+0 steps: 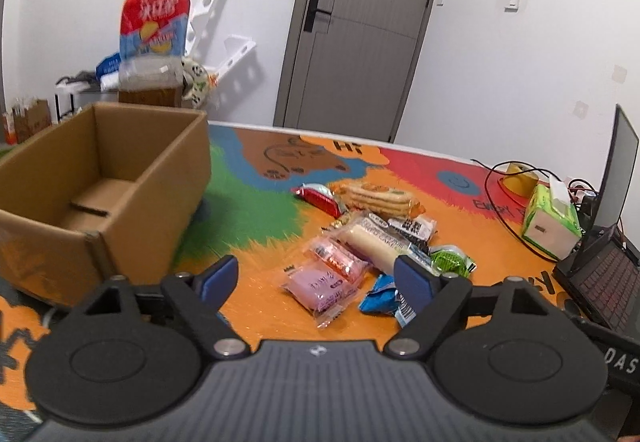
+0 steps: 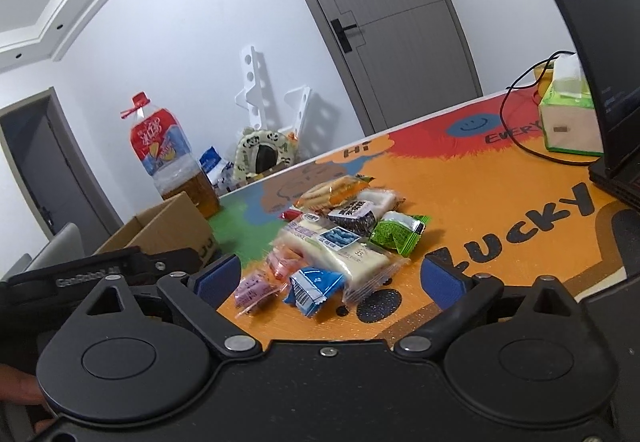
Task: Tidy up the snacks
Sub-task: 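Move both open grippers back over the snack pile, then grasp the pink bun with the left gripper while the right grasps the blueberry bread bar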
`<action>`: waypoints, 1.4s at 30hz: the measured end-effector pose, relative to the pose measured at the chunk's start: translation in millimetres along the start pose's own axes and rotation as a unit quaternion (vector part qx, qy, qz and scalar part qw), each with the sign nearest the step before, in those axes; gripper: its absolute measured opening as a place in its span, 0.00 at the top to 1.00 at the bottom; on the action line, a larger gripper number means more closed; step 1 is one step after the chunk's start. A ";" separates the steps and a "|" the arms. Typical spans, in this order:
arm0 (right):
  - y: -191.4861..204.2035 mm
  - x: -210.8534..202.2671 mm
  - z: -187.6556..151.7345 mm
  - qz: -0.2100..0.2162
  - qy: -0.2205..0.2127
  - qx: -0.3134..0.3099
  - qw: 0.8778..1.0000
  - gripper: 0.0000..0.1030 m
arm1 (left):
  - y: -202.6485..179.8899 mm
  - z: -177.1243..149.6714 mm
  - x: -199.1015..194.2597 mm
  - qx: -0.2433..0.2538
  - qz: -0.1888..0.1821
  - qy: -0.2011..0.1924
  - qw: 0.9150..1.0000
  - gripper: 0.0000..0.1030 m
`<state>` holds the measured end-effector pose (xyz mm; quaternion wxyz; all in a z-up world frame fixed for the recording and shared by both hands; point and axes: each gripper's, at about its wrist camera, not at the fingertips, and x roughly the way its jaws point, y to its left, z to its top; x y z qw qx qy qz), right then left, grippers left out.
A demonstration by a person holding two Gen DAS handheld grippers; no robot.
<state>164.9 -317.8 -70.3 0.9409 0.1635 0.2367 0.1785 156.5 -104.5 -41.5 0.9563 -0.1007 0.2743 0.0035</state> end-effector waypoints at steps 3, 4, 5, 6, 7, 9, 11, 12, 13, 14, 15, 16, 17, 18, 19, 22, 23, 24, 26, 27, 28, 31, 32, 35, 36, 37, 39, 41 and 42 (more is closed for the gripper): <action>-2.2 10.7 2.9 -0.004 0.008 -0.002 1.000 0.14 | 1.2 -2.2 16.7 -0.003 0.001 0.007 1.000 0.23; -3.1 15.0 4.0 -0.005 0.011 -0.001 1.000 0.16 | 2.1 -2.4 21.9 -0.005 0.002 0.012 1.000 0.25; -4.0 18.4 4.9 -0.006 0.014 -0.001 1.000 0.19 | 3.3 -2.4 26.8 -0.009 0.002 0.017 1.000 0.27; -4.6 22.2 5.7 -0.006 0.017 -0.002 1.000 0.21 | 4.4 -2.5 31.8 -0.012 0.001 0.020 1.000 0.28; -5.2 26.7 7.0 -0.008 0.020 -0.004 1.000 0.22 | 5.1 -2.5 36.6 -0.015 0.003 0.024 1.000 0.28; -5.9 35.3 10.3 -0.011 0.026 -0.003 1.000 0.24 | 5.3 -3.1 44.7 -0.017 0.007 0.030 0.999 0.30; -6.7 43.6 13.8 -0.009 0.031 -0.002 0.999 0.25 | 4.4 -3.5 52.0 -0.016 0.008 0.037 0.999 0.31; -6.5 47.6 15.3 -0.007 0.034 -0.003 0.999 0.25 | 4.0 -3.9 55.4 -0.016 0.008 0.040 0.999 0.32; -6.1 51.4 16.7 -0.005 0.037 -0.004 0.999 0.25 | 3.6 -4.0 59.1 -0.016 0.010 0.044 0.999 0.32; -5.3 56.3 18.4 -0.003 0.042 -0.006 0.999 0.26 | 3.4 -4.5 61.8 -0.016 0.012 0.047 0.999 0.33; -4.3 59.7 19.6 -0.001 0.046 -0.008 0.999 0.26 | 3.4 -4.6 64.7 -0.017 0.016 0.050 0.998 0.33; -3.3 63.2 20.8 0.001 0.050 -0.011 0.999 0.26 | 3.8 -5.0 67.8 -0.019 0.021 0.054 0.998 0.33; -2.4 66.8 22.0 0.005 0.054 -0.013 0.998 0.26 | 4.9 -5.4 70.3 -0.024 0.021 0.057 0.998 0.33; -1.9 71.2 22.9 0.010 0.060 -0.014 0.998 0.26 | 5.7 -6.0 72.2 -0.029 0.020 0.058 0.998 0.33; -1.0 74.9 24.0 0.013 0.066 -0.016 0.998 0.26 | 5.6 -6.7 73.9 -0.029 0.020 0.058 0.998 0.33; 4.3 85.8 26.8 0.012 0.073 -0.029 0.997 0.26 | 3.8 -9.5 76.0 -0.025 0.019 0.058 0.998 0.34; 5.3 89.5 26.9 0.014 0.078 -0.031 0.996 0.26 | 4.3 -10.0 75.7 -0.028 0.016 0.059 0.998 0.37; 6.7 93.5 26.0 0.015 0.084 -0.034 0.996 0.26 | 4.1 -9.9 75.6 -0.028 0.014 0.059 0.998 0.41; 8.8 99.7 21.9 0.011 0.092 -0.043 0.995 0.26 | 2.9 -10.9 75.7 -0.021 0.014 0.060 0.998 0.45; 8.7 101.7 19.9 0.006 0.094 -0.043 0.995 0.26 | 2.3 -11.9 75.3 -0.016 0.015 0.059 0.998 0.47; 8.4 103.6 18.1 0.002 0.097 -0.040 0.995 0.26 | 2.2 -13.1 74.3 -0.012 0.016 0.056 0.998 0.49; 3.5 106.3 12.0 0.008 0.109 -0.025 0.994 0.33 | -0.2 -16.9 70.6 0.003 0.017 0.054 0.998 0.56; 3.9 104.3 10.6 0.005 0.107 -0.029 0.994 0.38 | -0.9 -17.4 69.3 0.006 0.015 0.055 0.998 0.61; 2.8 99.6 8.6 -0.001 0.107 -0.029 0.994 0.52 | -1.8 -18.6 65.0 0.009 0.014 0.057 0.998 0.62; 2.2 97.4 7.4 0.001 0.107 -0.029 0.994 0.55 | -1.1 -18.6 63.8 0.007 0.014 0.058 0.998 0.63; 1.0 95.3 6.6 0.003 0.107 -0.027 0.994 0.57 | -0.5 -18.6 62.3 0.007 0.015 0.059 0.998 0.63; 0.0 90.2 4.3 0.010 0.105 -0.016 0.994 0.63 | 0.7 -19.3 58.8 0.008 0.016 0.061 0.998 0.64; 0.5 85.0 2.8 0.010 0.100 -0.012 0.995 0.65 | 3.7 -20.4 54.3 0.004 0.016 0.063 0.998 0.64; 0.8 82.2 1.9 0.011 0.098 -0.009 0.995 0.67 | 5.5 -21.0 51.4 0.002 0.016 0.064 0.998 0.65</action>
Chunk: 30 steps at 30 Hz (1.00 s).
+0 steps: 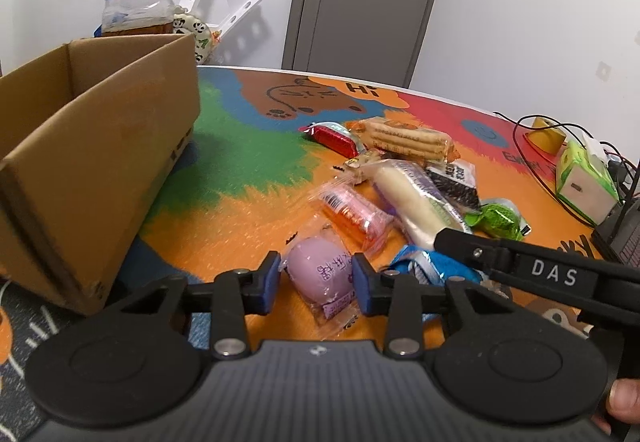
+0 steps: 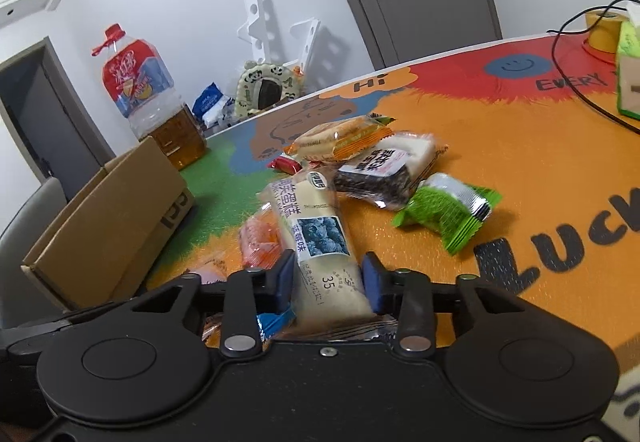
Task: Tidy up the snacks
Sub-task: 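Grasp the pink bun with the left gripper while the right grasps the blueberry bread bar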
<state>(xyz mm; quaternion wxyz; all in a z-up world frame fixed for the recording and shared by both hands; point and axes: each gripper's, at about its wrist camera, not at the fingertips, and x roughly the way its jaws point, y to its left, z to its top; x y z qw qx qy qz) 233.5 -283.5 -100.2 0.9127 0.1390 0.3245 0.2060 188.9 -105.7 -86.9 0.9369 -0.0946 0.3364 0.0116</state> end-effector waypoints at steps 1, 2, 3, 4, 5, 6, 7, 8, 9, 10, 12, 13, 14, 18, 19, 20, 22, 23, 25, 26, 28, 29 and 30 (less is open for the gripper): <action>0.2 -2.4 -1.1 0.001 -0.002 0.003 1.000 0.67 | 2.1 -0.7 -2.8 -0.002 -0.001 0.001 1.000 0.65; 0.6 -4.9 -1.9 0.002 -0.005 0.005 1.000 0.68 | 4.4 -1.4 -5.4 -0.005 -0.002 0.001 1.000 0.65; 1.3 -7.3 -2.5 0.003 -0.008 0.007 1.000 0.69 | 6.6 -2.0 -7.9 -0.007 -0.002 0.000 1.000 0.65; 2.2 -10.0 -3.0 0.003 -0.011 0.009 1.000 0.69 | 8.9 -2.6 -11.3 -0.010 -0.001 -0.001 1.000 0.65; 3.1 -12.7 -3.2 0.004 -0.014 0.010 1.000 0.70 | 10.9 -3.0 -14.5 -0.011 -0.001 -0.003 1.000 0.65; 4.3 -15.3 -3.2 0.005 -0.018 0.011 1.000 0.71 | 12.6 -2.7 -17.9 -0.013 -0.002 -0.005 1.000 0.65; 4.7 -17.7 -3.0 0.006 -0.020 0.013 1.000 0.72 | 14.3 -2.3 -22.0 -0.013 -0.003 -0.008 1.000 0.65; 5.0 -20.9 -3.1 0.009 -0.024 0.018 1.000 0.74 | 15.4 -1.4 -25.6 -0.015 -0.005 -0.011 1.000 0.65; 4.7 -23.6 -3.2 0.013 -0.027 0.022 0.999 0.78 | 16.7 -0.1 -29.4 -0.016 -0.006 -0.014 1.000 0.65; 4.5 -26.3 -3.3 0.018 -0.030 0.026 0.999 0.81 | 17.6 1.5 -33.4 -0.017 -0.007 -0.018 1.000 0.65; 4.4 -28.4 -4.1 0.023 -0.029 0.029 0.999 0.99 | 18.6 3.9 -40.5 -0.018 -0.009 -0.026 0.999 0.65; 3.9 -29.0 -4.4 0.022 -0.029 0.030 0.999 0.99 | 19.0 4.7 -43.7 -0.019 -0.010 -0.030 0.999 0.65; 3.4 -29.3 -4.9 0.019 -0.028 0.032 0.999 0.99 | 19.0 5.0 -46.0 -0.019 -0.010 -0.031 0.999 0.65; 3.6 -25.7 -7.6 0.016 -0.011 0.040 0.999 0.93 | 21.9 1.9 -49.9 -0.021 -0.014 -0.030 0.999 0.65; 4.8 -24.7 -7.5 0.010 -0.012 0.039 0.999 0.91 | 23.4 0.9 -48.6 -0.024 -0.014 -0.027 0.999 0.65; 7.2 -24.6 -7.9 0.007 -0.013 0.036 0.999 0.85 | 25.1 0.1 -47.0 -0.027 -0.014 -0.024 0.999 0.65; 10.6 -23.1 -7.3 0.006 -0.015 0.029 0.999 0.71 | 29.1 -1.2 -44.6 -0.030 -0.015 -0.020 0.999 0.65; 12.7 -20.9 -7.0 0.002 -0.013 0.026 1.000 0.65 | 30.4 -1.2 -43.3 -0.032 -0.016 -0.020 0.999 0.65; 16.0 -14.1 -7.9 -0.009 -0.006 0.016 1.000 0.63 | 32.9 -1.3 -40.7 -0.037 -0.018 -0.019 0.999 0.65; 16.8 -11.0 -8.5 -0.012 -0.002 0.015 1.000 0.63 | 33.6 -1.6 -39.5 -0.038 -0.020 -0.018 0.999 0.65; 18.9 -4.9 -10.2 -0.013 0.006 0.011 1.000 0.63 | 35.3 -2.8 -37.3 -0.041 -0.022 -0.018 0.999 0.65; 21.7 -1.6 -10.5 -0.018 0.008 0.005 1.000 0.60 | 36.4 -3.4 -36.5 -0.042 -0.024 -0.016 0.999 0.65; 24.3 1.4 -10.4 -0.023 0.011 0.000 1.000 0.58 | 37.4 -4.3 -35.5 -0.043 -0.026 -0.015 0.999 0.65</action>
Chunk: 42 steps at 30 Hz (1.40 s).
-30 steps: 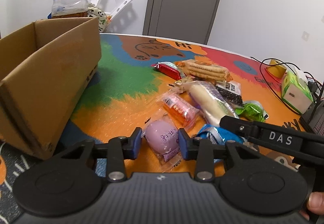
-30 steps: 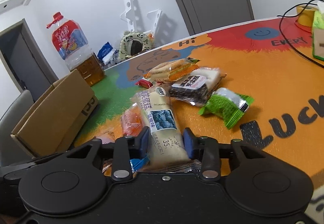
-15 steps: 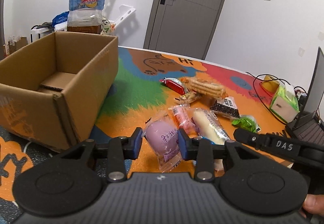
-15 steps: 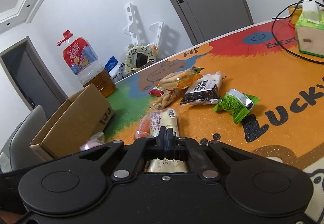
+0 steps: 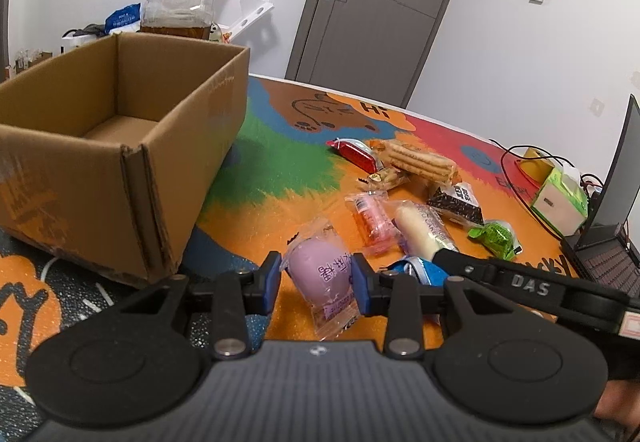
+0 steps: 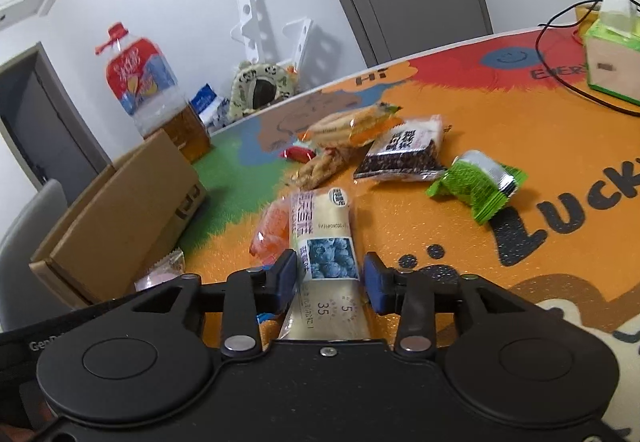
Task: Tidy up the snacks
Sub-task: 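Grasp the pink bun with the left gripper while the right grasps the blueberry bread bar, then carry both snacks into the cardboard box and open both grippers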
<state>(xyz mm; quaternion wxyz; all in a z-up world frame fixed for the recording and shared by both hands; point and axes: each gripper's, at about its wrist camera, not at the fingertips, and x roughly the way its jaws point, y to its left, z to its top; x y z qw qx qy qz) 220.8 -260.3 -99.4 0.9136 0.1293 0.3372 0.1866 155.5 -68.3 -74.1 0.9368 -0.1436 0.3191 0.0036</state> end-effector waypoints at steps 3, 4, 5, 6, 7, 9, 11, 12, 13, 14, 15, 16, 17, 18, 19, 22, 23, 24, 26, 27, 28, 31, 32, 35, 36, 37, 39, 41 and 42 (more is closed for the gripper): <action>7.4 7.3 0.6 -0.013 0.002 -0.019 1.000 0.57 | 2.5 -1.5 2.9 -0.004 -0.005 0.004 1.000 0.65; 10.2 9.0 0.8 -0.017 0.002 -0.026 1.000 0.57 | 3.5 -1.6 3.8 -0.005 -0.006 0.005 1.000 0.65; 13.0 10.5 1.0 -0.023 0.002 -0.034 0.999 0.57 | 4.1 -1.3 4.6 -0.007 -0.006 0.005 1.000 0.65; 15.7 12.0 0.8 -0.028 0.002 -0.043 0.999 0.57 | 4.6 -1.2 5.0 -0.008 -0.005 0.006 1.000 0.65; 18.3 12.3 0.3 -0.035 0.002 -0.055 0.998 0.58 | 5.1 -0.9 5.0 -0.008 -0.006 0.006 1.000 0.65; 22.2 11.7 -0.9 -0.040 0.001 -0.070 0.997 0.66 | 5.6 0.0 4.0 -0.010 -0.006 0.007 1.000 0.65; 19.5 6.9 -0.9 -0.031 -0.002 -0.058 0.998 0.69 | 5.2 1.3 0.4 -0.008 -0.006 0.003 1.000 0.65; 17.9 3.8 -1.0 -0.028 -0.005 -0.051 0.998 0.70 | 5.0 2.1 -2.5 -0.009 -0.006 0.000 1.000 0.65; 16.3 0.1 -1.1 -0.025 -0.010 -0.045 0.999 0.70 | 4.7 3.1 -6.5 -0.009 -0.007 -0.004 1.000 0.65; 15.3 -5.2 -1.0 -0.022 -0.017 -0.039 0.999 0.70 | 4.2 4.1 -9.6 -0.008 -0.008 -0.008 1.000 0.65; 14.6 -10.2 -0.3 -0.017 -0.022 -0.035 0.999 0.70 | 3.3 5.2 -13.7 -0.006 -0.008 -0.012 1.000 0.65; 14.4 -15.3 0.4 -0.013 -0.028 -0.032 0.999 0.71 | 2.1 6.1 -16.4 -0.006 -0.008 -0.015 1.000 0.65; 15.0 -20.7 1.6 -0.008 -0.034 -0.029 0.999 0.71 | 1.0 7.2 -19.6 -0.004 -0.009 -0.018 1.000 0.65; 15.3 -24.5 2.6 -0.005 -0.039 -0.028 0.999 0.71 | -0.3 8.2 -22.7 -0.003 -0.010 -0.021 1.000 0.65; 16.1 -29.0 3.8 -0.002 -0.043 -0.027 0.999 0.71 | -1.9 9.4 -26.3 -0.001 -0.010 -0.025 1.000 0.65; 19.7 -38.4 8.1 0.007 -0.056 -0.023 0.998 0.71 | -5.8 12.6 -36.0 0.003 -0.013 -0.036 0.999 0.65; 21.7 -41.5 9.4 0.010 -0.060 -0.024 0.998 0.71 | -6.1 14.0 -39.3 0.003 -0.013 -0.039 0.999 0.65; 23.8 -44.0 10.6 0.013 -0.064 -0.024 0.998 0.71 | -6.2 15.7 -43.4 0.003 -0.013 -0.043 0.999 0.65; 29.4 -49.4 13.2 0.025 -0.072 -0.024 0.997 0.71 | -6.3 19.4 -49.2 0.005 -0.010 -0.050 0.999 0.65; 32.2 -51.7 14.3 0.031 -0.075 -0.023 0.996 0.71 | -6.3 21.4 -52.6 0.006 -0.007 -0.053 0.999 0.65; 35.5 -53.7 15.5 0.037 -0.078 -0.022 0.996 0.71 | -5.7 23.5 -56.5 0.006 -0.004 -0.057 0.998 0.65; 45.6 -58.9 17.1 0.052 -0.085 -0.023 0.995 0.71 | -3.2 29.3 -71.2 0.008 0.003 -0.073 0.997 0.65; 49.4 -60.2 17.7 0.059 -0.087 -0.023 0.994 0.71 | -1.4 30.9 -75.0 0.008 0.006 -0.077 0.997 0.65; 60.2 -63.1 19.1 0.075 -0.092 -0.023 0.993 0.71 | 5.9 36.5 -85.8 0.004 0.016 -0.087 0.996 0.65; 63.6 -63.7 19.8 0.080 -0.094 -0.025 0.992 0.71 | 9.4 38.2 -88.5 0.002 0.020 -0.091 0.996 0.65; 66.7 -64.4 20.4 0.085 -0.096 -0.026 0.991 0.71 | 12.8 40.4 -91.3 -0.001 0.026 -0.095 0.995 0.65; 74.1 -65.0 22.2 0.095 -0.098 -0.028 0.990 0.71 | 19.0 44.8 -95.1 -0.005 0.034 -0.102 0.994 0.65; 81.5 -64.7 23.8 0.101 -0.099 -0.031 0.990 0.71 | 26.1 49.1 -98.2 -0.010 0.041 -0.107 0.993 0.65; 85.2 -64.1 24.8 0.104 -0.099 -0.033 0.989 0.71 | 30.1 50.8 -99.6 -0.012 0.043 -0.109 0.993 0.65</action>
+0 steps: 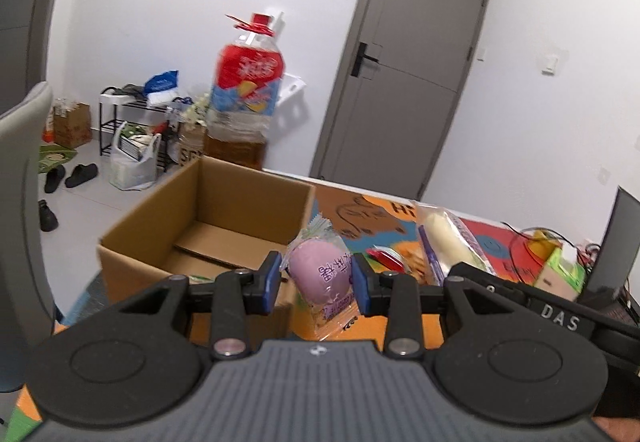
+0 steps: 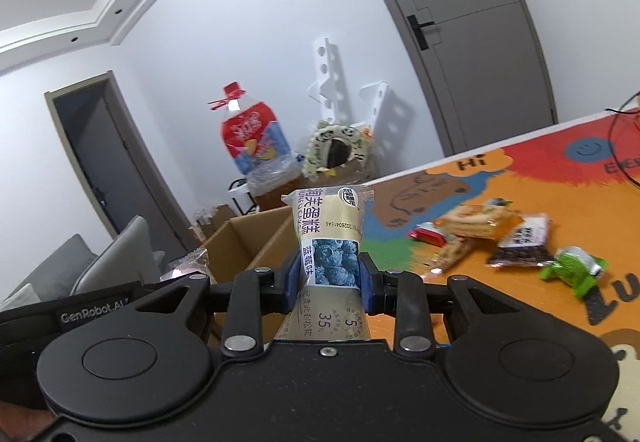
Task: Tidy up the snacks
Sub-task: 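Carry both snacks into the cardboard box and open both grippers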
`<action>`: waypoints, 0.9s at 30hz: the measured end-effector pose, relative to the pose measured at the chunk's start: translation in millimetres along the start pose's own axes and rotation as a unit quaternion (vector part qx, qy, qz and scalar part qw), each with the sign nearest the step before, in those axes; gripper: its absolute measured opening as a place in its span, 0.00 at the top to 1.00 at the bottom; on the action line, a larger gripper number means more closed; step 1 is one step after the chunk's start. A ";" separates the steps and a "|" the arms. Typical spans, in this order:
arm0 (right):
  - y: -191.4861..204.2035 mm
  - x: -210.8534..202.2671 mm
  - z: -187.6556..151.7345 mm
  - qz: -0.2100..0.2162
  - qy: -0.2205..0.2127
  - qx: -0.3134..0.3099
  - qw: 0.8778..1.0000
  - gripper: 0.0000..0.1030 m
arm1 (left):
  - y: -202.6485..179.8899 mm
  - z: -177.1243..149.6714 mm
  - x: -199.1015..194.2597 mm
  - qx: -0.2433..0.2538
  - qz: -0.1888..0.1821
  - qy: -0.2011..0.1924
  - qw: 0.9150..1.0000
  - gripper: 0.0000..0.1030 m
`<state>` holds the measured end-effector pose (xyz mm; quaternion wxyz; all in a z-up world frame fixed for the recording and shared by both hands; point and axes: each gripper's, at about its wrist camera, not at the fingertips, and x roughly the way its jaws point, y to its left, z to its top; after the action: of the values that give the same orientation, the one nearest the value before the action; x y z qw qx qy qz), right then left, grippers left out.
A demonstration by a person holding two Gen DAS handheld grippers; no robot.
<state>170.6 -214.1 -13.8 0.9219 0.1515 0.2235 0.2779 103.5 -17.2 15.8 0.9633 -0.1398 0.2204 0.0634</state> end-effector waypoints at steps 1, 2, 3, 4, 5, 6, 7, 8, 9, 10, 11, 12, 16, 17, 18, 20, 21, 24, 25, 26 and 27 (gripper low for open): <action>3.3 1.7 0.9 0.004 0.000 -0.002 1.000 0.71 | 3.4 2.0 0.0 -0.002 0.003 -0.002 1.000 0.65; 6.4 3.2 1.3 0.008 0.000 -0.003 1.000 0.71 | 6.0 3.7 0.0 -0.003 0.005 -0.004 1.000 0.65; 9.6 5.1 2.1 0.011 0.000 -0.005 1.000 0.71 | 7.6 5.5 1.2 -0.004 0.007 -0.005 1.000 0.65; 13.4 8.0 3.0 0.014 0.002 -0.010 1.000 0.71 | 10.7 7.6 2.1 -0.006 0.009 -0.007 1.000 0.65; 17.0 10.0 3.2 0.018 0.003 -0.014 1.000 0.71 | 13.0 9.6 3.9 -0.006 0.011 -0.008 1.000 0.65; 19.3 13.2 3.6 0.023 0.004 -0.017 1.000 0.71 | 15.9 11.6 6.5 -0.006 0.013 -0.009 1.000 0.65; 21.2 17.0 4.2 0.026 0.008 -0.018 0.999 0.71 | 20.4 12.8 7.0 -0.007 0.014 -0.009 1.000 0.65; 23.8 21.2 4.8 0.028 0.011 -0.021 0.999 0.71 | 23.7 14.9 9.1 -0.010 0.015 -0.011 1.000 0.65; 26.5 23.8 5.1 0.029 0.012 -0.025 0.999 0.71 | 27.7 16.7 11.5 -0.014 0.016 -0.012 1.000 0.65; 28.7 26.3 5.9 0.031 0.011 -0.027 0.999 0.71 | 30.7 18.7 13.6 -0.018 0.017 -0.013 1.000 0.65; 30.7 29.5 7.0 0.034 0.013 -0.027 0.999 0.71 | 34.4 20.0 16.3 -0.022 0.017 -0.012 1.000 0.65; 32.6 32.6 8.3 0.035 0.015 -0.027 0.999 0.71 | 37.7 20.8 18.5 -0.024 0.017 -0.011 0.999 0.65; 40.7 43.5 11.4 0.036 0.015 -0.030 0.999 0.71 | 48.8 23.8 31.2 -0.029 0.017 -0.005 0.999 0.65; 42.1 47.2 12.2 0.037 0.017 -0.027 0.999 0.71 | 51.5 24.7 34.4 -0.031 0.017 -0.003 0.999 0.65; 43.9 50.8 12.7 0.037 0.019 -0.027 0.999 0.71 | 54.5 25.7 37.7 -0.032 0.018 -0.002 0.999 0.65; 48.7 59.3 13.5 0.033 0.023 -0.030 0.999 0.71 | 61.3 28.1 44.3 -0.033 0.022 0.000 0.999 0.65; 50.8 62.7 13.8 0.032 0.024 -0.031 0.999 0.71 | 64.0 28.7 46.9 -0.034 0.024 0.000 0.999 0.65; 58.0 73.4 14.9 0.033 0.026 -0.034 0.999 0.71 | 72.6 30.1 56.0 -0.042 0.035 0.007 0.998 0.65; 60.0 76.9 15.4 0.033 0.027 -0.033 0.999 0.71 | 75.6 31.0 58.5 -0.044 0.035 0.007 0.998 0.65; 62.4 81.6 16.0 0.033 0.028 -0.034 0.998 0.71 | 77.8 31.9 58.7 -0.046 0.037 0.005 0.998 0.64; 65.1 85.7 16.2 0.033 0.030 -0.036 0.998 0.71 | 78.8 32.9 58.4 -0.045 0.039 0.002 0.998 0.63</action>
<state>213.6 -114.9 -1.7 0.9102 0.1171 0.2354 0.3201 154.6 71.3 -0.6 0.9525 -0.1741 0.2245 0.1101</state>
